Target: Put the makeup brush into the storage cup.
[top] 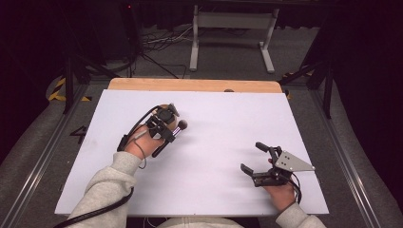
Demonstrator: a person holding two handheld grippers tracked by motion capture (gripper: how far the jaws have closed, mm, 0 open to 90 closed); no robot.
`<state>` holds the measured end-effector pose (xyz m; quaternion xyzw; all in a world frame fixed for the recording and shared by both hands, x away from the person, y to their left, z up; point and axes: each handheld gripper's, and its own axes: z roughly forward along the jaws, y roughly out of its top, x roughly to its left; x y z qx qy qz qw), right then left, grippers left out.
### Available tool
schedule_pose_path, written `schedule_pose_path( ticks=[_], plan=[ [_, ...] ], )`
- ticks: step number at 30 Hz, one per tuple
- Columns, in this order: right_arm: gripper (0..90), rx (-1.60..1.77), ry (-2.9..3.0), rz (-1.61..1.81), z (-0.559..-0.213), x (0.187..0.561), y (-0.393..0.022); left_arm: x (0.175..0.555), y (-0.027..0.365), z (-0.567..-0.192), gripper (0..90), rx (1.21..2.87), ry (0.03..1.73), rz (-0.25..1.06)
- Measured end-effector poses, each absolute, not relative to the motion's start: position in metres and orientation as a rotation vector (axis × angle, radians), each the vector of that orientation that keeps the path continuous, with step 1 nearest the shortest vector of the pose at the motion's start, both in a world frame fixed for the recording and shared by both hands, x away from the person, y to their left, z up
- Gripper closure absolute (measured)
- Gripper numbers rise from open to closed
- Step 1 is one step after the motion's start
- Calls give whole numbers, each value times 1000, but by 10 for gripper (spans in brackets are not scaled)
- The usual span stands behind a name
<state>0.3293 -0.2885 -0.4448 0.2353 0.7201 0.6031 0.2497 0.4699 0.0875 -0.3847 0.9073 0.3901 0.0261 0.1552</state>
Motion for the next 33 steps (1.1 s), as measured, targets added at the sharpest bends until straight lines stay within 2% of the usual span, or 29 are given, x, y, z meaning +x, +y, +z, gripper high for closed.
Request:
schedule_pose_path(
  ticks=[13, 21, 25, 33],
  plan=[
    [58, 642, 1960, 1643, -445, 329, -289, 460, 97, -375, 728, 2470, 1055, 153],
    [58, 642, 1956, 1644, -444, 329, -289, 450, 109, -368, 728, 2316, 988, 244],
    [58, 642, 1957, 1646, -444, 329, -289, 448, 113, -366, 728, 2273, 964, 231],
    [58, 642, 1955, 1645, -444, 329, -289, 442, 121, -363, 728, 2166, 912, 293]
  ],
)
